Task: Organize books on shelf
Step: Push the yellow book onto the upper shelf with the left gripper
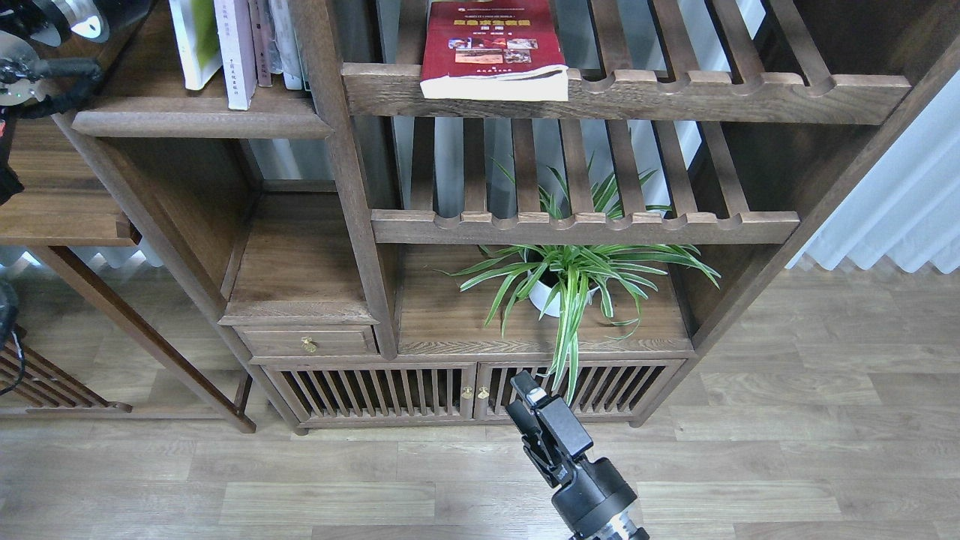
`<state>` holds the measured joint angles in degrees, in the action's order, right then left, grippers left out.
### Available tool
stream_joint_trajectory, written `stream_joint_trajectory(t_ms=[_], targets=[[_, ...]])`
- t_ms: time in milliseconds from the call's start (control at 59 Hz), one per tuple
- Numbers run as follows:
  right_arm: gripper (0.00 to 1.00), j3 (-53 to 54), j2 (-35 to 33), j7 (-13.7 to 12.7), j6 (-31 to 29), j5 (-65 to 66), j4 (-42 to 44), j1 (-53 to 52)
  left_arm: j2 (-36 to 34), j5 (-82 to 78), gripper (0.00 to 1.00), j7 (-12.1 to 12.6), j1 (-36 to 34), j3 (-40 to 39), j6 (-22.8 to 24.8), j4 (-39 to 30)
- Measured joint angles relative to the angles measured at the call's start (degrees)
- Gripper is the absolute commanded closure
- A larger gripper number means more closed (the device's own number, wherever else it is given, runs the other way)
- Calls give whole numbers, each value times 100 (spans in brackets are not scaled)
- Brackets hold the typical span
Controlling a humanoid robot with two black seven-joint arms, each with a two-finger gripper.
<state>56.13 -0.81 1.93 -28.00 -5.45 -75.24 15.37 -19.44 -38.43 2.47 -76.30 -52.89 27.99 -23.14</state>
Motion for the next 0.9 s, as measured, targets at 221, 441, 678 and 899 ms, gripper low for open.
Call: stream_joint_trajectory(t_ms=[221,441,678,899], targets=[[1,3,-30,-7,0,-67,0,-47,-22,9,58,1,2,-3,0,-24],[2,5,-54,-8,0,-102,0,-52,-35,26,53,10,29,-20,0,-173],[2,158,-156,-9,0,-162,-33,-52,-103,360,49,102,292,-86,0,-503],[1,171,-287,-8,0,-234,-46,-24,-477,767,49,424,770,-114,0,-1276]])
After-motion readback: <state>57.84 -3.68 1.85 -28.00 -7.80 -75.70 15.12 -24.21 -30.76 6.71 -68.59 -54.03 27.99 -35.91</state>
